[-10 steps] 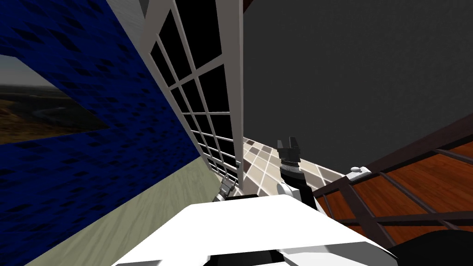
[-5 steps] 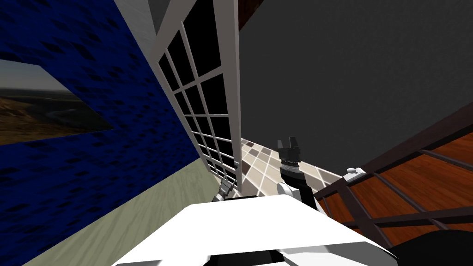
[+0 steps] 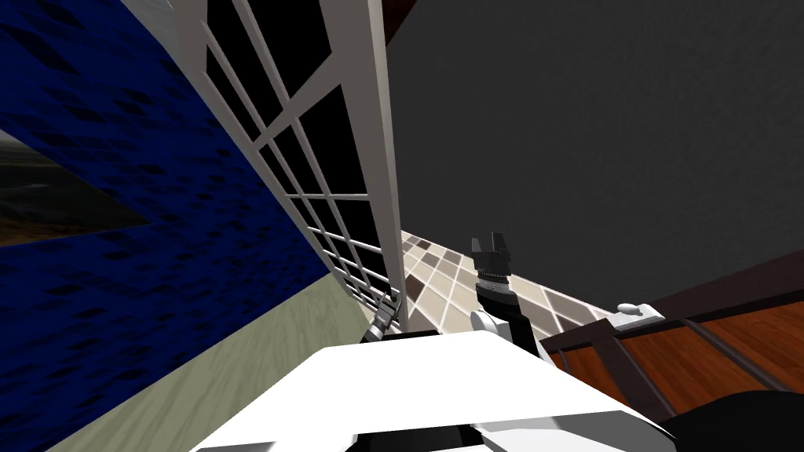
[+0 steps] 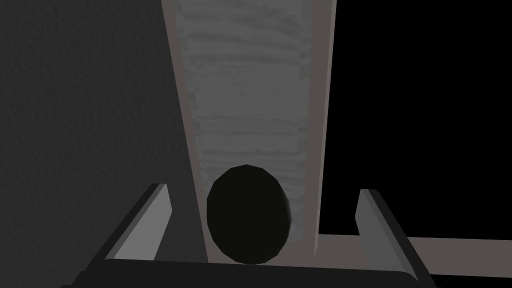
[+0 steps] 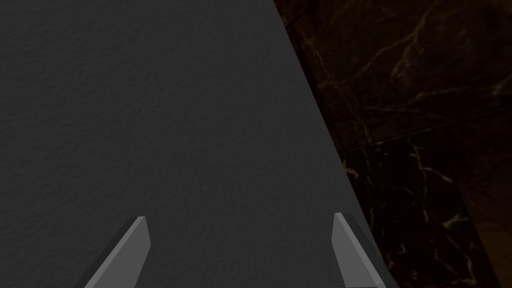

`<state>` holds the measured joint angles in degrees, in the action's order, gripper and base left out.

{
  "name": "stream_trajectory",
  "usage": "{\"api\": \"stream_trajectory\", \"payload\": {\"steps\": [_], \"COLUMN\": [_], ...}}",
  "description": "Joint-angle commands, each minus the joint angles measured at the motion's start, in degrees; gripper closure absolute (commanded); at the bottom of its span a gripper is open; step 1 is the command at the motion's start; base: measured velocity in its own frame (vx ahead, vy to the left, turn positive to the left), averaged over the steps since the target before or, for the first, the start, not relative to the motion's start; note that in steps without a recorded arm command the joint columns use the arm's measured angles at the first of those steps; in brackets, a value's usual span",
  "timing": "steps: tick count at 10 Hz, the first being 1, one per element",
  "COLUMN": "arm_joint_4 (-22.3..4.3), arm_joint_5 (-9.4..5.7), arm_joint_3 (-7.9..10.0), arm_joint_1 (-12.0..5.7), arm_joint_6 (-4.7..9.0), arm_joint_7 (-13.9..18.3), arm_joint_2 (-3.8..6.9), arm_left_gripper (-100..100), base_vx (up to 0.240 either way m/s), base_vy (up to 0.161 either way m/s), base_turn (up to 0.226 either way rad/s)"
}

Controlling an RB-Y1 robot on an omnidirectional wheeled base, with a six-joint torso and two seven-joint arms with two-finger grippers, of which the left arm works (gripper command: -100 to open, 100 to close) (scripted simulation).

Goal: Push the door open

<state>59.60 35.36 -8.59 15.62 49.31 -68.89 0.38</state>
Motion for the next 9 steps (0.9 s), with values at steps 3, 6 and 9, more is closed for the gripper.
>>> {"api": "stream_trajectory", "payload": {"steps": [3,6,9], "arm_joint_4": [0.0,0.0,-0.9], "arm_joint_5": [0.0,0.0,-1.41], "arm_joint_3": [0.0,0.0,-0.22], "arm_joint_1": [0.05,0.05,-0.45], "arm_joint_6": [0.05,0.05,-0.04], "arm_joint_7": [0.0,0.0,3.6], "arm_joint_2": [0.09,0.09,0.6], "arm_left_gripper": [100,100,100], "base_vx": [-0.018,-0.009,0.012], "base_vy": [0.01,0.006,-0.015], "base_turn": [-0.012,0.003,-0.014]}}
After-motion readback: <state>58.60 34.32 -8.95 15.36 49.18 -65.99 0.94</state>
